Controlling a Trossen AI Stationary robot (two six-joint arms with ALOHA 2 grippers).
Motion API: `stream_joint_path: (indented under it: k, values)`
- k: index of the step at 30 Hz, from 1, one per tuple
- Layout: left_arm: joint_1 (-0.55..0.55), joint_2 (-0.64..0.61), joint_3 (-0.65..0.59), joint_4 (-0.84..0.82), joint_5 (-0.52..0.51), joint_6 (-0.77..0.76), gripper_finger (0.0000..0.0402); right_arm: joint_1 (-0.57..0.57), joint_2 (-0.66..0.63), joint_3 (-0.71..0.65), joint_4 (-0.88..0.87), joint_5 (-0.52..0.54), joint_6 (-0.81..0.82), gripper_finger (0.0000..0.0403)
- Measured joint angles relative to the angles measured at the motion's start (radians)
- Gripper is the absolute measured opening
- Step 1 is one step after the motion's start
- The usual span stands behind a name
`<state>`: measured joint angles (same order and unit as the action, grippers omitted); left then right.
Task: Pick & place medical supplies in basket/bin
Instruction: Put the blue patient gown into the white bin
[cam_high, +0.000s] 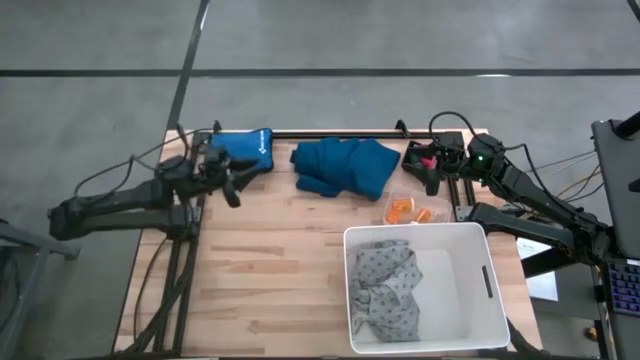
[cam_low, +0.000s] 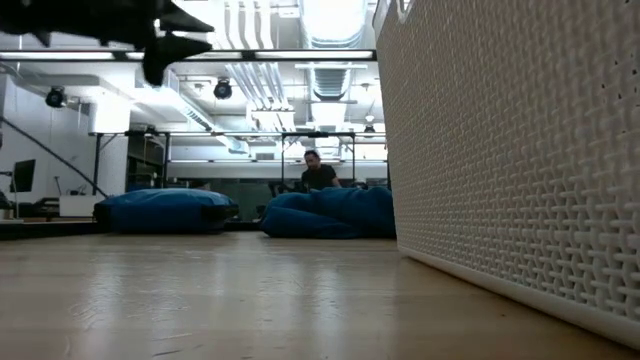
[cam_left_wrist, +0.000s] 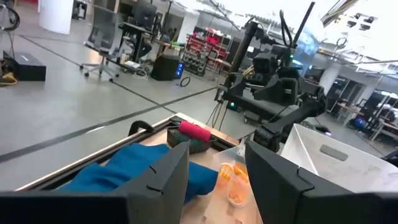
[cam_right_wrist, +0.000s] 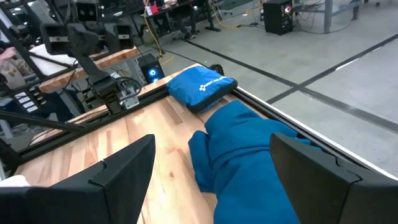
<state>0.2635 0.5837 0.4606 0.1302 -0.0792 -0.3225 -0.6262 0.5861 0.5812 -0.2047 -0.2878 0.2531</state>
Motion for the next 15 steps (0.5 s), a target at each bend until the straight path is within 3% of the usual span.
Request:
stream_joint_path:
  k: [15]
  values:
    - [-0.001, -0.39, -0.193, 0.004, 0.032, 0.067, 0.0164, 0.0, 0.0, 0.0, 0.0, 0.0, 0.0, 0.0311]
